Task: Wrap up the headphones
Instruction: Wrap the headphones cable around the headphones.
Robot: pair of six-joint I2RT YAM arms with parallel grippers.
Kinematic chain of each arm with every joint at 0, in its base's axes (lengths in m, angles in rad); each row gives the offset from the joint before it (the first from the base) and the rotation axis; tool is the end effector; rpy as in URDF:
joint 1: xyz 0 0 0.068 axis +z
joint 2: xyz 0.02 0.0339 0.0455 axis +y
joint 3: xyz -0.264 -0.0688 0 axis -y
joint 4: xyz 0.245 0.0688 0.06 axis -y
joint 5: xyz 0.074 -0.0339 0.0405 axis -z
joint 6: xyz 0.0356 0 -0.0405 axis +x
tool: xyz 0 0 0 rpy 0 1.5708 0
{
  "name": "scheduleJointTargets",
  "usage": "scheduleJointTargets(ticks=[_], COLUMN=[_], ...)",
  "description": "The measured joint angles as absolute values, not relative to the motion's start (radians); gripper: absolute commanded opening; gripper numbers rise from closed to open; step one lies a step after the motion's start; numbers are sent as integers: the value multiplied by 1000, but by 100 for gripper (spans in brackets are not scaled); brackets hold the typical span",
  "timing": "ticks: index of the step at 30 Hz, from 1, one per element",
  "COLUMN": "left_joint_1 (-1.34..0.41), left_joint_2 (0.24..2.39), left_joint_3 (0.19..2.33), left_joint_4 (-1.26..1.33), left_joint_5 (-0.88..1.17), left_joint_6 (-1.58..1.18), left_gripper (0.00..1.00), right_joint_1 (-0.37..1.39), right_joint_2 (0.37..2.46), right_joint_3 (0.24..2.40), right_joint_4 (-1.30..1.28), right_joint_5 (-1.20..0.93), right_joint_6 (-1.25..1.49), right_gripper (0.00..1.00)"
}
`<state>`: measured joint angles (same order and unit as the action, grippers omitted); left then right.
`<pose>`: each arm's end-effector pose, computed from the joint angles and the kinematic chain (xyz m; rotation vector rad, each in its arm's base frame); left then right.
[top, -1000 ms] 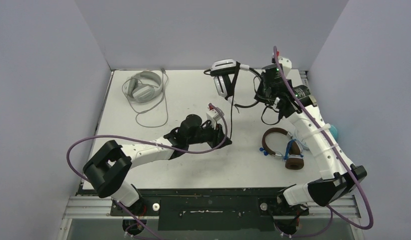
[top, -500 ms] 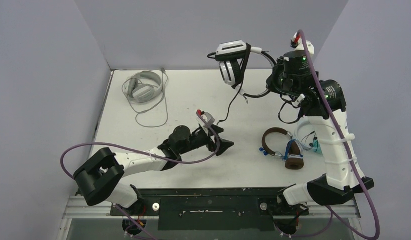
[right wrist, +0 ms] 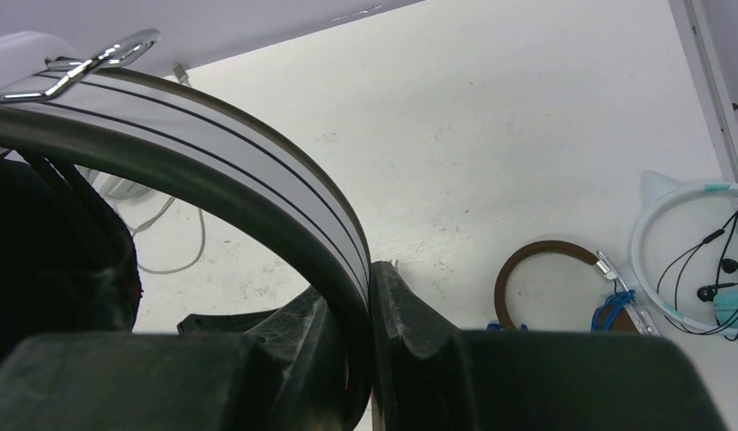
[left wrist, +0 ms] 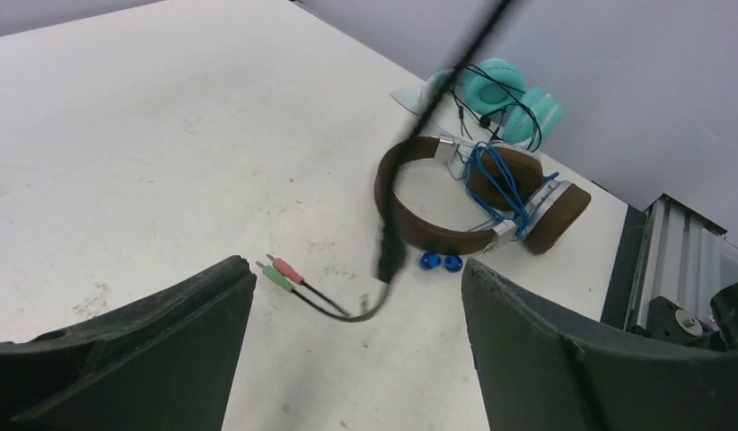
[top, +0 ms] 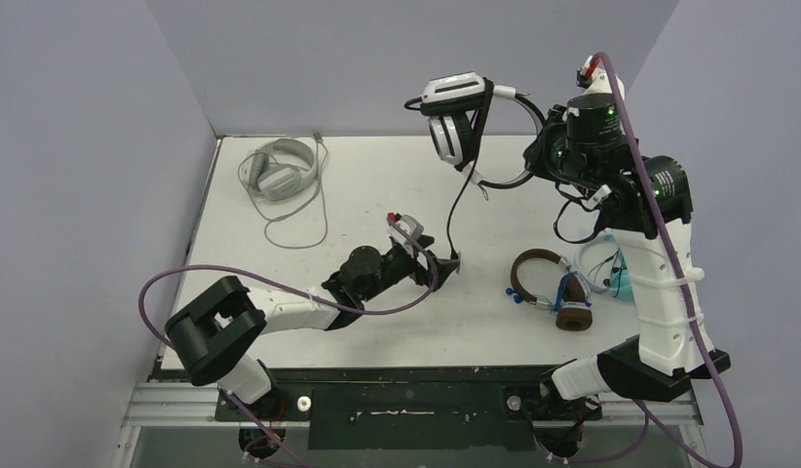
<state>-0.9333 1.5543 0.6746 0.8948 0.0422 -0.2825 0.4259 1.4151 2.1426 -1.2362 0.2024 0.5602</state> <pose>0.1938 -0.2641 0.2286 0.5584 1.5451 -0.9809 0.2008 0.0832 0.5290 0.2644 2.0752 0.3937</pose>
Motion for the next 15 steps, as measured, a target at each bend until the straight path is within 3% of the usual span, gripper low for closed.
scheduleJointTargets(ticks=[4, 8, 15], left_joint_1=[-933, -933, -933], left_joint_2=[1521, 1421, 1364], left_joint_3=[663, 639, 667], left_joint_4=[901, 886, 865], left_joint_5=[7, 3, 120], left_joint_6=[-283, -268, -233], left_gripper=[85, 96, 97], right_joint_1=[426, 426, 426], right_joint_2=[1418, 1418, 1418], right_joint_3=[2161, 2173, 2173], right_joint_4=[-1247, -1247, -1247], right_joint_5=[203, 202, 200], right_joint_6=[554, 551, 543], right_gripper=[0, 0, 0])
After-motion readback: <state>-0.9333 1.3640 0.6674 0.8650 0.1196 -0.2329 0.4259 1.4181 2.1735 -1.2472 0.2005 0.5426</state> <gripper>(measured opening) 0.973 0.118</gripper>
